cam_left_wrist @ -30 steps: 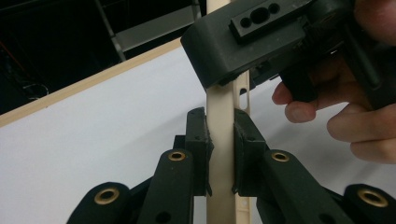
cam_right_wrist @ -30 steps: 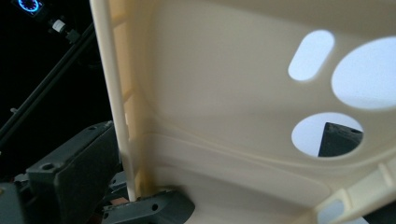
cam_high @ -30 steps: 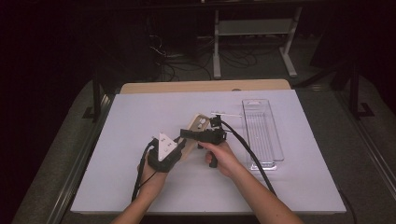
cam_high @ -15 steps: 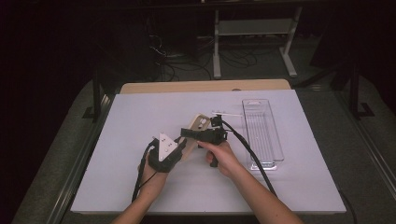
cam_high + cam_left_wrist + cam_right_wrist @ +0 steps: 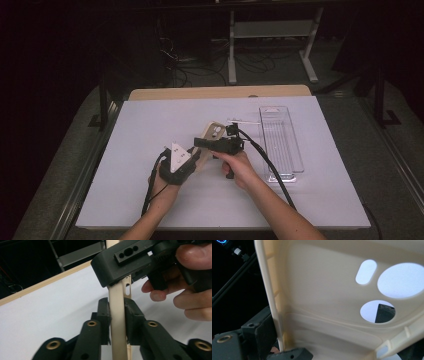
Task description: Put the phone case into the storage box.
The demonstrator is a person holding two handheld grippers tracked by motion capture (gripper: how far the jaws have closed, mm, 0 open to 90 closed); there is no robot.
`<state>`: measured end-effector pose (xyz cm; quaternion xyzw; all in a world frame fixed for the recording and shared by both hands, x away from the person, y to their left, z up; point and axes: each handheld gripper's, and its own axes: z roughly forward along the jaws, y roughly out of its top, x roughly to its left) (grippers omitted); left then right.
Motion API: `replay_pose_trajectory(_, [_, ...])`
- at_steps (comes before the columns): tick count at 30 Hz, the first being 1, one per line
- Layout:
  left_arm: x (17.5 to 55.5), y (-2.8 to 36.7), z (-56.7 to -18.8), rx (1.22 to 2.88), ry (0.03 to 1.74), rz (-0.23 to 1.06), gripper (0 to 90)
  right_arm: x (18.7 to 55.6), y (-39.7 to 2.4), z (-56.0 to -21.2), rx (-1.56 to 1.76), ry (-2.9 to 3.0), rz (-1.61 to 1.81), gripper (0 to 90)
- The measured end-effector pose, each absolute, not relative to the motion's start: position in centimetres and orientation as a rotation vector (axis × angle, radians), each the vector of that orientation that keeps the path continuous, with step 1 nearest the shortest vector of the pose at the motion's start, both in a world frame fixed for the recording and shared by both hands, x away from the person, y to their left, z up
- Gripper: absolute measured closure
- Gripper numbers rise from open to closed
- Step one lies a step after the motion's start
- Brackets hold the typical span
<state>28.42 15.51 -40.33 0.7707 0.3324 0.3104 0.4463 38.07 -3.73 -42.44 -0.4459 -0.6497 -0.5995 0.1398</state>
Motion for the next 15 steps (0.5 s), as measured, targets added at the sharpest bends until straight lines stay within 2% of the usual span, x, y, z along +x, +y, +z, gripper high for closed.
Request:
replay_pose_trajectory(4, [28.49,15.47,-40.4,1.912,0.823,0.759,70.7,38.1,-3.83,-42.4,-1.3,-1.889,-1.732,7.9])
replay_pose_trajectory(15, [28.91,15.85,-40.28,1.944,0.828,0.683,50.3,38.13,-4.05,-42.43,-1.326,-1.895,-1.73,8.3])
